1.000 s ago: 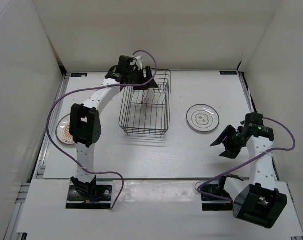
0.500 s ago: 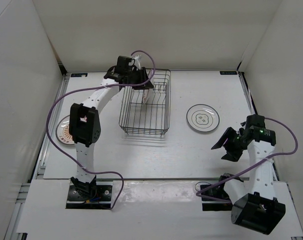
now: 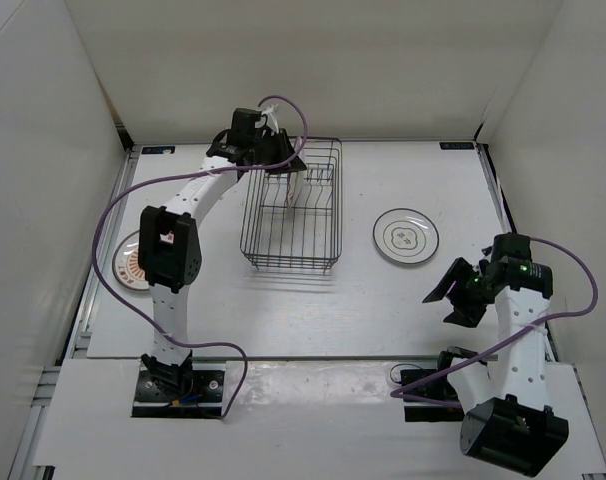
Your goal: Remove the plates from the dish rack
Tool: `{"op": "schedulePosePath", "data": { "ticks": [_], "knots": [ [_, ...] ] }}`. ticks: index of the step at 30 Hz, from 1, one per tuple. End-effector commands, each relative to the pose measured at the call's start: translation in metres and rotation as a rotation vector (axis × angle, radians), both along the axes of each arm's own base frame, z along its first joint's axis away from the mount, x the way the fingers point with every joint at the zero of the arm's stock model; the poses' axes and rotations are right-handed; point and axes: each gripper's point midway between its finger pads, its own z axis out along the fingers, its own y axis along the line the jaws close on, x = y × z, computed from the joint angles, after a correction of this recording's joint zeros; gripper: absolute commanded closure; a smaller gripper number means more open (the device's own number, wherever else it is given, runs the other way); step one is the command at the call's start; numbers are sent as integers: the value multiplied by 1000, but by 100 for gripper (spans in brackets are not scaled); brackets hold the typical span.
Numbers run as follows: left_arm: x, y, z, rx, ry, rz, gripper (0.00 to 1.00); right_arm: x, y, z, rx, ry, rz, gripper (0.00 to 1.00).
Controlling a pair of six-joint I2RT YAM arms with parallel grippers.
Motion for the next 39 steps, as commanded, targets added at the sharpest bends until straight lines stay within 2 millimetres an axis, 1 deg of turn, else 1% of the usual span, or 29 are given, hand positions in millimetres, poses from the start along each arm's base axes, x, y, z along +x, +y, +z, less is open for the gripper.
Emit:
{"op": "schedulePosePath", "data": {
  "ticks": [1,5,7,8,9,10,11,13,14,15,16,17,18,19,22,23,24,25,26,28,31,32,33,34,35,36,37,38,39],
  "knots": [
    [-1,-4,28,-69,-29,14,86,-11,0,-4,-7,28,10,33],
    [7,-7,54,-108,-75,18,87,-11,2,-6,2,26,14,31],
    [14,-7,74,-140,-110,28,88,-11,2,-7,4,28,13,31],
    [16,-6,78,-151,-112,36,88,-10,2,-7,4,27,12,31],
    [19,-7,90,-165,-139,36,90,-10,3,-7,9,29,12,31],
    [22,-7,108,-183,-178,37,90,-11,3,-8,10,31,13,31],
    [22,-8,113,-188,-188,35,90,-9,3,-8,9,23,14,31],
    [26,-3,137,-205,-232,55,91,-9,3,-13,11,30,13,31],
    [28,0,141,-205,-240,64,91,-8,3,-14,14,26,11,31],
    [30,4,156,-216,-273,77,92,-7,4,-15,18,21,12,31],
    [28,6,166,-230,-280,88,92,-6,4,-18,29,25,5,31],
    [29,9,172,-233,-296,101,95,-5,5,-20,33,27,6,31],
    [31,14,180,-233,-311,120,95,-3,6,-21,39,20,8,31],
    [28,18,194,-226,-351,132,95,-4,6,-22,39,25,8,31],
    [26,30,203,-152,-409,153,99,-2,7,-25,43,27,10,31],
    [23,35,214,-124,-457,146,99,-2,6,-26,40,19,13,31],
    [24,42,218,-92,-479,175,99,-1,7,-28,49,25,10,31],
    [19,45,207,-51,-441,177,99,-1,8,-30,53,31,11,31],
    [15,53,213,-3,-487,175,99,1,8,-30,58,24,8,31],
    [15,67,203,66,-468,202,99,4,11,-33,75,21,14,31],
    [9,98,202,317,-543,233,99,7,13,-36,91,19,6,31],
    [6,109,197,449,-551,254,99,7,15,-38,94,21,11,31],
    [5,121,192,508,-534,287,99,9,14,-39,94,20,11,31],
    [3,154,178,648,-474,400,99,8,16,-40,99,25,10,31],
    [1,164,160,711,-433,412,99,7,17,-43,103,32,13,31],
    [-7,176,166,763,-448,421,99,7,18,-44,106,30,15,31],
    [-9,193,149,821,-401,451,99,7,18,-45,108,31,14,31],
    [-12,202,130,855,-353,455,99,6,19,-46,110,37,14,31],
    [-14,213,127,873,-336,471,99,4,21,-49,115,46,19,31]
  ]
}}
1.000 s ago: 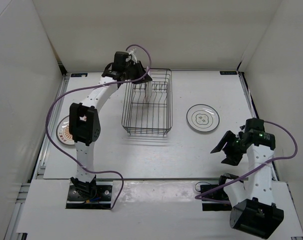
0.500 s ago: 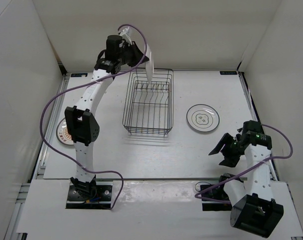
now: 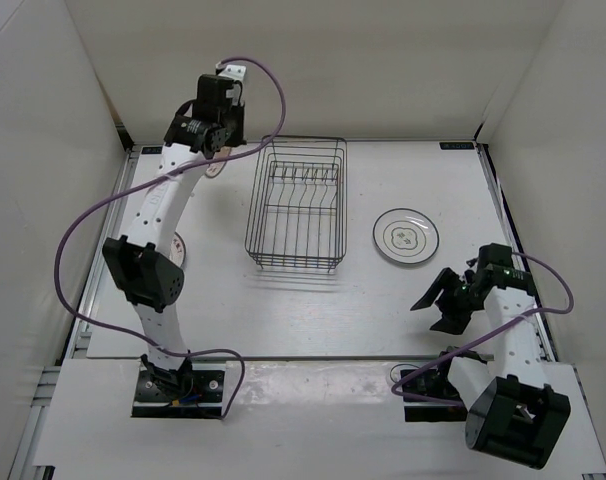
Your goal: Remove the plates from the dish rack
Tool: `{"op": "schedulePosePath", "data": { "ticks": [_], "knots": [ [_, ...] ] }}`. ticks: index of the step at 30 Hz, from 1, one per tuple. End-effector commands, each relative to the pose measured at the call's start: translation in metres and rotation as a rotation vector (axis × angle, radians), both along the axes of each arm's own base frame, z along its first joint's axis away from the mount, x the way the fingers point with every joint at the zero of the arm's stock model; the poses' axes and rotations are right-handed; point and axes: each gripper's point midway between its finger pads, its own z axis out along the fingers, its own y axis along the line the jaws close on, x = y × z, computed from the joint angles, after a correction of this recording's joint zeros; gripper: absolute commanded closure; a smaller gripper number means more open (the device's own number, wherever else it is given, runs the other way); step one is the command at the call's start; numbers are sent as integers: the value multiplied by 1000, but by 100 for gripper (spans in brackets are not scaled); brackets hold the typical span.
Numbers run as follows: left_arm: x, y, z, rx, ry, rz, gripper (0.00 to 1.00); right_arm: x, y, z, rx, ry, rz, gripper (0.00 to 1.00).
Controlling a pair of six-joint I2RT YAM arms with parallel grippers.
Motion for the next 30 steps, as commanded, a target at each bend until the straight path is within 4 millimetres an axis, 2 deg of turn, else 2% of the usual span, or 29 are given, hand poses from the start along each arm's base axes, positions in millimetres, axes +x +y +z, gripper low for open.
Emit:
{"op": "schedulePosePath", "data": {
  "ticks": [1,2,3,5,6,9,10,11,12,13,16,19,25,26,28,29,30],
  "knots": [
    [-24,79,-6,231,45,219,99,1,6,-4,23,-9,13,31],
    [-34,93,-16,275,100,256,99,0,6,-4,23,-11,11,31],
    [-40,115,-32,260,167,358,99,-1,7,-6,24,-5,14,31],
    [-55,132,-51,295,253,430,99,-4,7,-9,21,-4,18,31],
    [-61,148,-62,317,302,470,99,-5,8,-9,22,-3,18,30],
    [-79,169,-83,320,347,565,99,-6,9,-9,26,-4,21,30],
    [-88,175,-99,364,387,568,99,-7,11,-10,33,0,24,30],
    [-92,185,-93,409,355,611,99,-6,11,-10,37,0,26,30],
    [-102,193,-106,480,391,632,99,-8,14,-10,51,2,31,30],
    [-104,199,-111,507,412,640,99,-8,14,-11,51,8,31,30],
    [-122,207,-135,516,490,677,99,-11,15,-12,53,17,37,30],
    [-140,205,-157,459,557,713,99,-11,15,-11,52,21,41,30],
    [-146,199,-180,457,628,717,99,-7,13,-4,45,12,51,30],
    [-142,197,-183,452,623,703,99,-6,13,-2,42,11,55,30],
    [-143,197,-187,451,635,711,91,-6,12,-1,40,11,59,30],
    [-146,199,-189,451,654,716,82,-7,12,-1,37,11,60,30],
    [-146,199,-190,442,654,721,81,-7,11,-1,34,12,56,30]
  ]
}}
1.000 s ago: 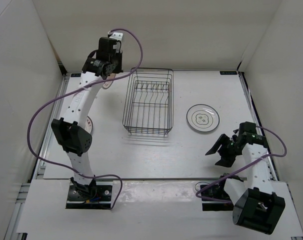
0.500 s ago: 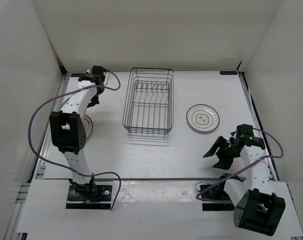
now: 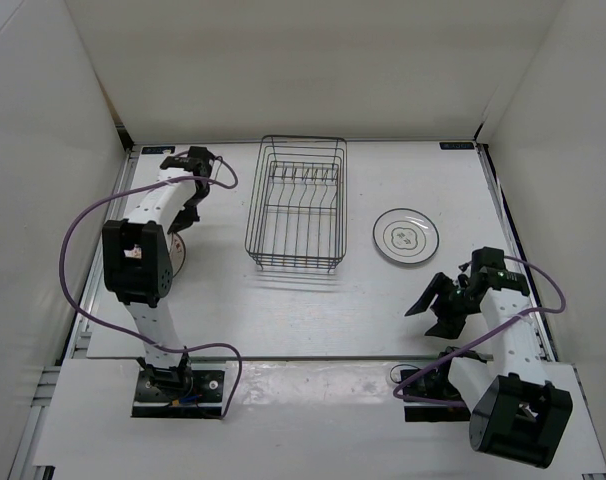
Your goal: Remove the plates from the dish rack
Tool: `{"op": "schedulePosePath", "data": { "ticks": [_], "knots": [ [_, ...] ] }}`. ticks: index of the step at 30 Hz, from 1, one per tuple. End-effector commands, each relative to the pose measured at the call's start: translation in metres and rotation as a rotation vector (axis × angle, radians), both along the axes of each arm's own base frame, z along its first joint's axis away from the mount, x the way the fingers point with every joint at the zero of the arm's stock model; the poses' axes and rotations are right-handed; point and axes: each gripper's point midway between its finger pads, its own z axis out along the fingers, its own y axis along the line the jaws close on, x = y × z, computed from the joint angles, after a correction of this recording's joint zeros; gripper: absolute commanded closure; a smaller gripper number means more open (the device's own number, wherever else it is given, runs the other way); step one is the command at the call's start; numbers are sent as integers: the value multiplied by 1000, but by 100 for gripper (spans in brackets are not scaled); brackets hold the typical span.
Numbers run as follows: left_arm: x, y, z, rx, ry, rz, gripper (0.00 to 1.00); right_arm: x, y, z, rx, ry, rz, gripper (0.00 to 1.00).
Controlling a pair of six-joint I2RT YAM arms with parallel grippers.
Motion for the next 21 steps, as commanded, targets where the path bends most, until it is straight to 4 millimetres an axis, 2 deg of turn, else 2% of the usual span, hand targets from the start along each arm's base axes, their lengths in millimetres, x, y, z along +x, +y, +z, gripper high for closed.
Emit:
{"op": "schedulePosePath", "data": {
  "ticks": [1,4,6,9,10,11,12,14,15,18,21],
  "knots": [
    [-4,6,3,14,-11,34,80,4,0,10,1,-21,13,30],
    [-8,10,1,12,-7,53,70,3,-1,9,-2,-22,13,30],
    [-10,12,-1,9,-6,66,58,4,-2,10,-7,-23,9,30],
    [-8,12,-2,-10,-19,63,52,10,-3,13,-8,-30,8,29],
    [-7,12,-2,-10,-18,58,45,11,-3,14,-10,-24,4,29],
    [-8,12,-3,-9,-13,57,45,12,-3,14,-11,-27,7,29],
    [-7,12,-2,-9,-16,57,37,15,-4,16,-13,-34,5,29],
    [-4,12,1,-13,-27,63,28,17,-5,16,-14,-31,5,29],
    [-4,13,2,-13,-28,66,18,21,-5,21,-16,-46,5,29],
    [4,12,13,-17,-69,74,3,27,-8,25,-27,-56,0,29],
    [13,13,26,-28,-123,99,0,33,-11,28,-40,-65,-4,29]
  ]
}}
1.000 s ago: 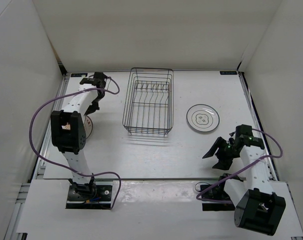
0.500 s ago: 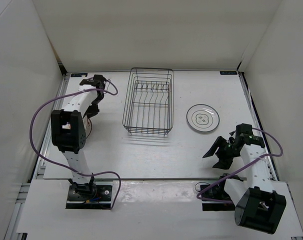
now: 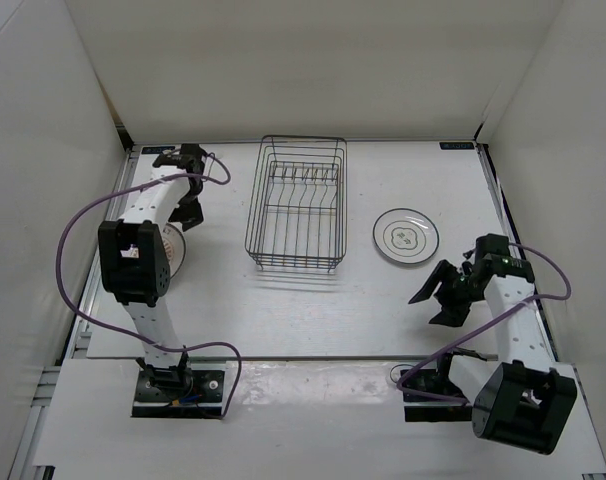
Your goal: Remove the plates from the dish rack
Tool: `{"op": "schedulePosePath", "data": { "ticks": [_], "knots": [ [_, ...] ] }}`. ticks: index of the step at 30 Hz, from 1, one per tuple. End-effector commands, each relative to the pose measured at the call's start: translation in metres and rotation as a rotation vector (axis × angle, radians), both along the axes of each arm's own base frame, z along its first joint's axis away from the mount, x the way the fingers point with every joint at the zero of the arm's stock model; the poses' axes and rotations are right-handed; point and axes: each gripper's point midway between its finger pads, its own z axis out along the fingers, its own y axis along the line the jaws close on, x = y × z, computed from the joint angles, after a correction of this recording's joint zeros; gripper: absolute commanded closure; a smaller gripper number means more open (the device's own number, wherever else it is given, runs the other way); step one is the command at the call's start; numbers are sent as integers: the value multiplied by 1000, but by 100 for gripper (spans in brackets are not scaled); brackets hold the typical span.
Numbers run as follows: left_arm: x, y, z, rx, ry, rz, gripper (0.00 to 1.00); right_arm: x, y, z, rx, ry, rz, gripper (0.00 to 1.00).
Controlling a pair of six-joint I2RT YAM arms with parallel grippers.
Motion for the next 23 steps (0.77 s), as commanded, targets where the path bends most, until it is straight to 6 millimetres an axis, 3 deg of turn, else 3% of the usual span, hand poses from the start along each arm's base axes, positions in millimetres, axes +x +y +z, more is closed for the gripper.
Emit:
{"op": "schedulePosePath", "data": {
  "ticks": [1,7,10,11,13,15,16,18,19,20,22,23],
  "knots": [
    [19,4,33,1,-133,38,0,16,-6,16,-27,-46,-6,29],
    [49,-1,75,-44,-272,28,0,41,-23,31,-97,-45,-44,26],
    [51,-7,85,-92,-310,45,0,52,-32,36,-133,-8,-67,20],
    [47,-16,84,-147,-308,52,0,62,-41,47,-174,-32,-86,20],
    [42,-26,81,-219,-322,84,0,72,-48,50,-193,-20,-116,12],
    [34,-55,80,-383,-323,78,0,93,-51,61,-191,-47,-129,10],
    [29,-62,83,-428,-337,72,0,97,-49,66,-173,-44,-149,10],
    [25,-96,86,-585,-336,44,0,118,-41,88,-119,-109,-137,10],
    [15,-108,101,-659,-355,23,0,134,-37,98,-93,-187,-134,10],
    [6,-112,99,-684,-336,30,0,135,-33,121,-78,-296,-142,10],
    [-15,-117,129,-726,-414,-9,0,136,-31,124,-80,-344,-185,10],
    [-28,-116,115,-718,-380,-11,0,133,-31,129,-83,-370,-176,10]
  ]
}}
